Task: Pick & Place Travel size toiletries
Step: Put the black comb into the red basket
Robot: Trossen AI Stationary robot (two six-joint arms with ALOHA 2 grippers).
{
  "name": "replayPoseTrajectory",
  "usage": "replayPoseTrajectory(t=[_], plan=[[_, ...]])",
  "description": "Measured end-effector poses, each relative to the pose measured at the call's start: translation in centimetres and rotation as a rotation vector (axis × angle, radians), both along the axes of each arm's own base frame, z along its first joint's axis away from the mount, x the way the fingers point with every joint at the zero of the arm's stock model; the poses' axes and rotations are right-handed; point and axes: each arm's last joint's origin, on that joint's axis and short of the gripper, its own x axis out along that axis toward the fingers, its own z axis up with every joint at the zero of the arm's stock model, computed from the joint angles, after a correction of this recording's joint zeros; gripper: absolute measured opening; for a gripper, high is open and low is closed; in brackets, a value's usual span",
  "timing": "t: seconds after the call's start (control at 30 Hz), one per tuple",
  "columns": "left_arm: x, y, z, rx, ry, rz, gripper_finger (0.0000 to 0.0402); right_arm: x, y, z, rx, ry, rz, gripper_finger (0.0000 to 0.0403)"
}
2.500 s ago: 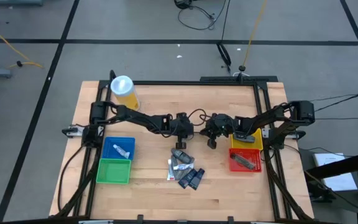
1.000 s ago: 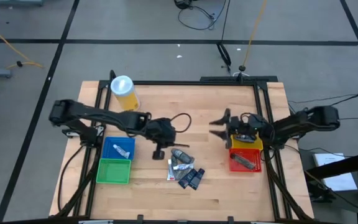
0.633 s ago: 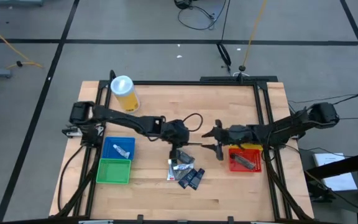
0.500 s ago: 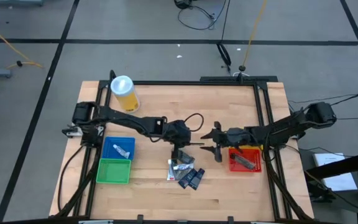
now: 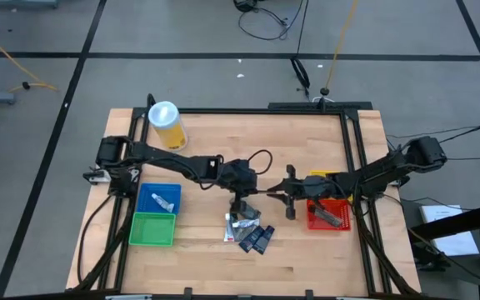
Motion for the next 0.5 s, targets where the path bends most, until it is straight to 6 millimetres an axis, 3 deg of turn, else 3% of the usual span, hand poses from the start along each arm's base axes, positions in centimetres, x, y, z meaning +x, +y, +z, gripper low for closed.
replayPoseTrajectory(t=[0.13, 0.4, 0.5], plan=[[0.0, -0.1, 0.0, 0.001, -0.005, -0.003, 0.0026, -0.2, 0.2, -0.4, -0.014, 0.044, 0.010, 0.0011], [-0.2, 0.0, 0.5, 0.009, -0.004, 0.017, 0.0092, -1.0, 0.9, -0.4, -0.022, 0.102, -0.035, 0.0008], [-1.2, 0.0, 2.0, 0.001, 0.009, 0.024, 0.0134, -1.5, 1.4, 1.2, 0.002, 0.181, -0.045, 0.0008]])
